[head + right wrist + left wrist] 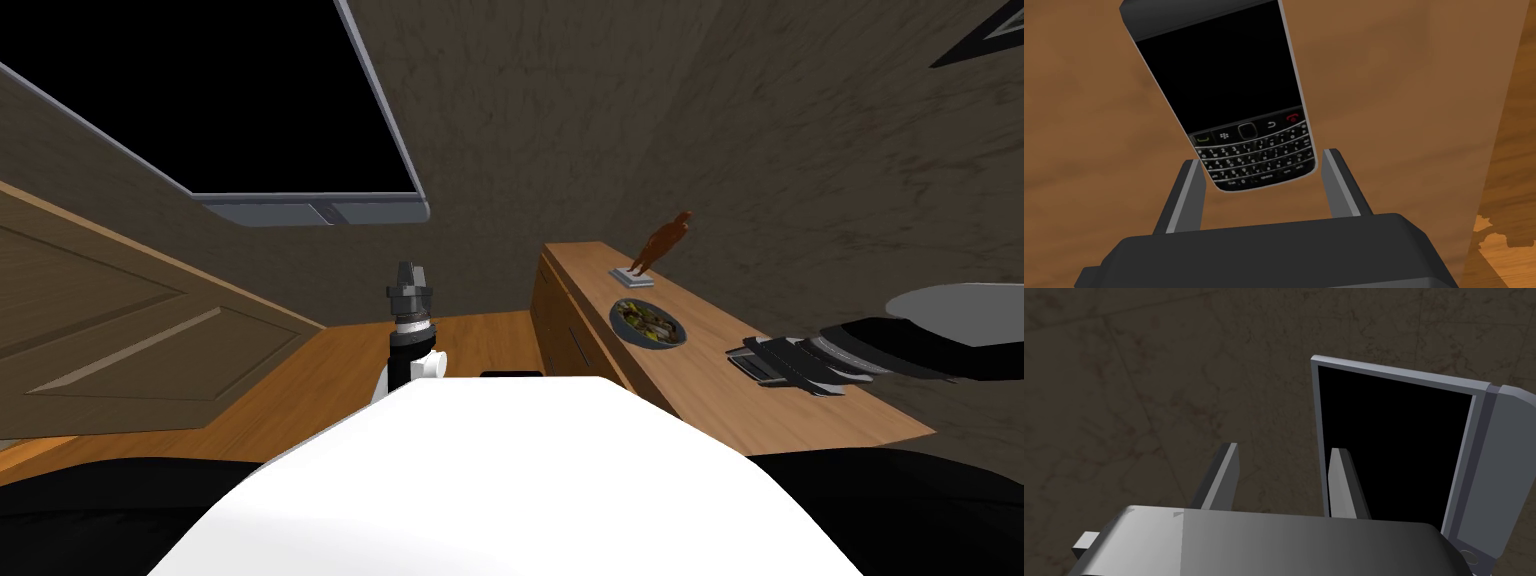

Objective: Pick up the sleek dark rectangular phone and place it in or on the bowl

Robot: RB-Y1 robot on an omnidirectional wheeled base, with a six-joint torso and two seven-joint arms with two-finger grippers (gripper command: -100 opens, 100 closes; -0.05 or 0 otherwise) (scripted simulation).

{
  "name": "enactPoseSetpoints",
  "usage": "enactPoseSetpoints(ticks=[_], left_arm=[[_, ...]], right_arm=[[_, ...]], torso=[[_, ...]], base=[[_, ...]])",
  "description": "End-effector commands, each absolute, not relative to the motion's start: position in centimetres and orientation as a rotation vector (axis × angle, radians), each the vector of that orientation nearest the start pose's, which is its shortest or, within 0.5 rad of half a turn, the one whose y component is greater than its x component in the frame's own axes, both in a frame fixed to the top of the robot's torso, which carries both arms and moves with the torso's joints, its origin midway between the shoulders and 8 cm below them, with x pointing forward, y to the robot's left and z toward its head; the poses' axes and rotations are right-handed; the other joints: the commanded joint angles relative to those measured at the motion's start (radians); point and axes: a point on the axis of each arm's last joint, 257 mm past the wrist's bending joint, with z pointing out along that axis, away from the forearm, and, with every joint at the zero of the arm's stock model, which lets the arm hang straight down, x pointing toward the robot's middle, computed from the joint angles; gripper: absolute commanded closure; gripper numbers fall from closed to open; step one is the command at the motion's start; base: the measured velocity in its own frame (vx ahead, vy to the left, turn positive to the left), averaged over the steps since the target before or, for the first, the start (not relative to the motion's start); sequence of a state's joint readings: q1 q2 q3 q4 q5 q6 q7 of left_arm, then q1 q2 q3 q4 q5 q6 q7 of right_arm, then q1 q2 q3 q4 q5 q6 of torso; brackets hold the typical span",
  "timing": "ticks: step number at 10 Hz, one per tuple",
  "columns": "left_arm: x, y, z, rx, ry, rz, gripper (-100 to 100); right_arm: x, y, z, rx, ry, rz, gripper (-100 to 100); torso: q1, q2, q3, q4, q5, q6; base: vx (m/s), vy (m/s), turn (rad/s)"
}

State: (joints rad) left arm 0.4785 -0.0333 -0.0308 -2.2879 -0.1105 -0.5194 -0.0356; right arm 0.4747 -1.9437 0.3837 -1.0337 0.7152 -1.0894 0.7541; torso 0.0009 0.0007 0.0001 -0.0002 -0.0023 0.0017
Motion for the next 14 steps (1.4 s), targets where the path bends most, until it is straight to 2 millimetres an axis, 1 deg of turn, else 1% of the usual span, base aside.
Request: enactPoseSetpoints(ticks=[1, 2, 3, 4, 5, 7, 8, 9, 10, 11, 13, 14], left_arm=[[34.3, 25.6, 3.8, -0.565, 0.625, -1.247, 0], [34.3, 25.6, 3.8, -0.565, 0.625, -1.247, 0], [34.3, 25.6, 3.8, -0.565, 0.625, -1.247, 0], [34.3, 25.6, 3.8, -0.565, 0.625, -1.247, 0], [34.3, 25.6, 3.8, -0.565, 0.625, -1.247, 0], [34.3, 25.6, 3.8, -0.565, 0.625, -1.247, 0], [34.3, 25.6, 3.8, -0.565, 0.625, -1.247, 0], [34.3, 25.6, 3.8, -0.565, 0.625, -1.247, 0], [34.3, 25.6, 3.8, -0.565, 0.625, -1.247, 0], [34.3, 25.6, 3.8, -0.565, 0.625, -1.247, 0], [34.3, 25.6, 3.8, -0.565, 0.625, -1.247, 0], [34.3, 25.6, 3.8, -0.565, 0.625, -1.247, 0]], right_arm=[[16.9, -69.3, -18.6, -2.041, 2.368, -0.07, 100], [16.9, -69.3, -18.6, -2.041, 2.368, -0.069, 0], [18.4, -70.6, -15.9, -2.083, 2.365, -0.155, 100], [18.4, -70.6, -15.9, -2.083, 2.365, -0.155, 100], [19.1, -71.2, -14.6, -2.106, 2.364, -0.194, 100], [19.1, -71.2, -14.6, -2.106, 2.364, -0.194, 100], [20.0, -72.1, -12.2, -2.153, 2.366, -0.256, 100], [20.2, -72.5, -11.2, -2.177, 2.369, -0.279, 100], [20.2, -72.5, -11.2, -2.177, 2.369, -0.279, 100], [20.4, -72.8, -10.2, -2.202, 2.372, -0.299, 100], [20.4, -72.8, -10.2, -2.202, 2.372, -0.299, 100], [20.7, -73.2, -8.4, -2.251, 2.38, -0.327, 100]], torso=[[0.0, 0.0, 0.0, 0.0, 0.0, 0.0], [-0.001, 0.0, 0.0, 0.0, -0.001, 0.0], [-0.001, 0.0, 0.0, 0.0, -0.001, 0.0], [0.001, 0.002, 0.001, 0.001, 0.001, -0.001], [0.0, 0.003, 0.002, 0.001, 0.001, 0.0], [0.001, 0.004, 0.003, 0.001, 0.001, 0.0], [0.001, 0.003, 0.002, 0.001, 0.0, 0.0], [0.003, 0.002, 0.002, 0.001, 0.002, -0.001], [0.006, 0.003, 0.002, 0.002, 0.002, -0.001], [0.005, 0.003, 0.002, 0.001, 0.002, -0.001], [0.004, 0.001, 0.001, 0.001, 0.001, -0.001], [0.002, 0.001, 0.0, 0.0, 0.001, -0.001]], base=[[0.003, 0.001, -0.011], [0.0, 0.0, 0.0], [-0.039, 0.019, -0.038], [-0.05, 0.016, -0.01], [-0.049, 0.016, -0.006], [-0.023, 0.011, -0.004], [-0.023, 0.036, 0.003], [-0.035, 0.07, 0.017], [-0.024, 0.057, 0.004], [-0.014, 0.05, 0.011], [0.0, 0.024, 0.008], [-0.006, 0.063, 0.036]])
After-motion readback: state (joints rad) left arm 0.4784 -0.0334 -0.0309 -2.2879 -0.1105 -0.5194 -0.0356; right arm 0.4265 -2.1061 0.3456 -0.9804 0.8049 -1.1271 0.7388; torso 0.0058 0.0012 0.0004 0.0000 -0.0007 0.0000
